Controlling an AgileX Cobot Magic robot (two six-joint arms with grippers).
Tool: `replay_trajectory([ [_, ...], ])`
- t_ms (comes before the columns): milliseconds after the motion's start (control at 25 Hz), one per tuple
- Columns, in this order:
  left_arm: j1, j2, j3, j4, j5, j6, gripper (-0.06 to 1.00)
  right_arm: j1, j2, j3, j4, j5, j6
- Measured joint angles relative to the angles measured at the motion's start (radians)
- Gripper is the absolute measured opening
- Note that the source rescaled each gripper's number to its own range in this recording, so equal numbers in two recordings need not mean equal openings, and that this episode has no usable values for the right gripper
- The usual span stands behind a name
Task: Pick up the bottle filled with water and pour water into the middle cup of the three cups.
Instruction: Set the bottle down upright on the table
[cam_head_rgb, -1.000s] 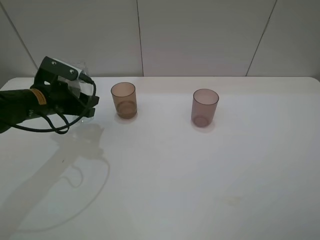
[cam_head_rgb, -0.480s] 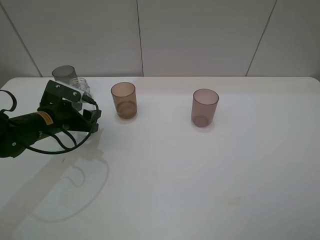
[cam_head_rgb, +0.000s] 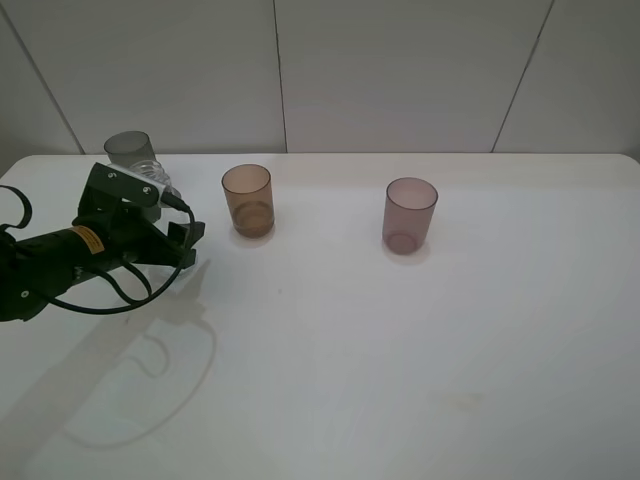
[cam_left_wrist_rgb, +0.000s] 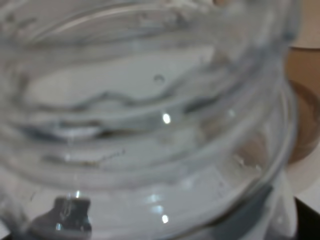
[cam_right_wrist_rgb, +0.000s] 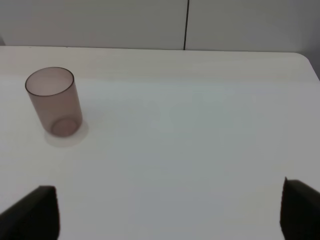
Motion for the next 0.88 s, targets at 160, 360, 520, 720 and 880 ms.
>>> replay_trajectory([
  [160, 0.0, 0.0, 0.003, 0.015, 0.0, 0.0, 0.61, 0.0, 0.0, 0.0, 0.0, 0.0, 0.0],
  [360, 0.0, 0.0, 0.003, 0.022, -0.007, 0.0, 0.61, 0.0, 0.0, 0.0, 0.0, 0.0, 0.0],
  [520, 0.0, 0.0, 0.003, 0.021, -0.008, 0.0, 0.72, 0.0, 0.0, 0.0, 0.0, 0.0, 0.0],
  [720, 0.0, -0.006, 0.003, 0.021, -0.008, 0.0, 0.99, 0.0, 0.0, 0.0, 0.0, 0.0, 0.0],
  [880, 0.0, -0.041, 0.004, 0.016, -0.008, 0.0, 0.99, 0.0, 0.0, 0.0, 0.0, 0.0, 0.0],
])
